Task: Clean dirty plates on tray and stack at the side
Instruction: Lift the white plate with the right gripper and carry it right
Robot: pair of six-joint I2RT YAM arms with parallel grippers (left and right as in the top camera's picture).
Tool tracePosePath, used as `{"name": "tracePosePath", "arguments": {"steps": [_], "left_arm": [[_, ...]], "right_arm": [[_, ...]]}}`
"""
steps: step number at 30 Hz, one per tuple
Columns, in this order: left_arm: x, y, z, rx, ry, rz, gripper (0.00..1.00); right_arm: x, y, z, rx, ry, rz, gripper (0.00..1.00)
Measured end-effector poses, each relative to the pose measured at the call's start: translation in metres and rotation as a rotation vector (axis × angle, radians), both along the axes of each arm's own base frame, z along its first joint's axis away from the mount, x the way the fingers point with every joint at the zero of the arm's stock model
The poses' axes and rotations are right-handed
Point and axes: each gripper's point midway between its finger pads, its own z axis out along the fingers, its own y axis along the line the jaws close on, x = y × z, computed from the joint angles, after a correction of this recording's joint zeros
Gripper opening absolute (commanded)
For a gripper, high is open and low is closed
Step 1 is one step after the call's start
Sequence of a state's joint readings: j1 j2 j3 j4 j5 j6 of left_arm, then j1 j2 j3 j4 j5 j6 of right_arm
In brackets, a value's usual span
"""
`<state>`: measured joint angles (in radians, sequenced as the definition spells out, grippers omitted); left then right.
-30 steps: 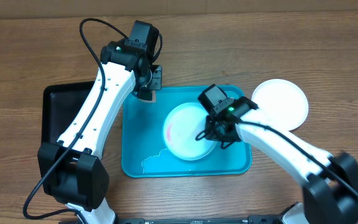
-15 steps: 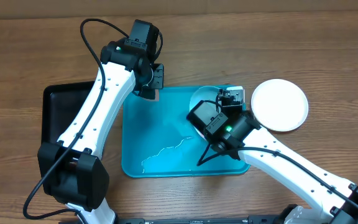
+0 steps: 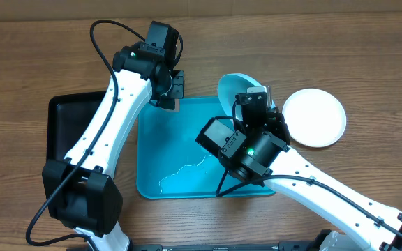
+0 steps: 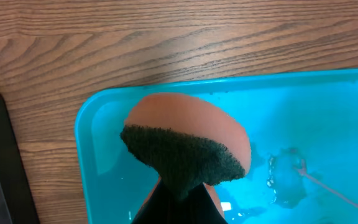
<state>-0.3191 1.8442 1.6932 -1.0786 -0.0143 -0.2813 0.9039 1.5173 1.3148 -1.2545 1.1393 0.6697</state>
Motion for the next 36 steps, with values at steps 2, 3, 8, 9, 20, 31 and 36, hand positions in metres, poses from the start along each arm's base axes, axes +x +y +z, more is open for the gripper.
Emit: {"name": "tracePosePath", "arguments": {"steps": [2, 3, 8, 9, 20, 31, 36], "left_arm": [[0.0, 0.0, 0.0, -0.001, -0.002, 0.0, 0.04], [0.0, 0.0, 0.0, -0.001, -0.002, 0.0, 0.04], [0.001, -0.001, 0.001, -0.002, -0.006, 0.0, 0.04], [0.002, -0.001, 0.001, -0.003, -0.008, 0.0, 0.04], [-0.002, -0.002, -0.009, -0.011, 0.013, -0.005, 0.04], [-0.002, -0.005, -0.009, -0.025, 0.014, -0.01, 0.05], [-0.002, -0.005, -0.009, -0.025, 0.014, -0.01, 0.04]], "right_arm": [[0.0, -0.001, 0.006, -0.027, -0.026, 0.002, 0.04], [0.0, 0.0, 0.009, -0.041, -0.042, 0.005, 0.04], [-0.002, 0.003, 0.021, -0.088, -0.099, 0.02, 0.04], [-0.002, 0.004, 0.022, -0.092, -0.104, 0.023, 0.04], [-0.005, 0.001, -0.021, 0.172, 0.07, -0.055, 0.04], [0.022, -0.046, -0.094, 0.671, 0.465, -0.193, 0.04], [0.039, -0.11, -0.096, 0.881, 0.457, -0.29, 0.04]]}}
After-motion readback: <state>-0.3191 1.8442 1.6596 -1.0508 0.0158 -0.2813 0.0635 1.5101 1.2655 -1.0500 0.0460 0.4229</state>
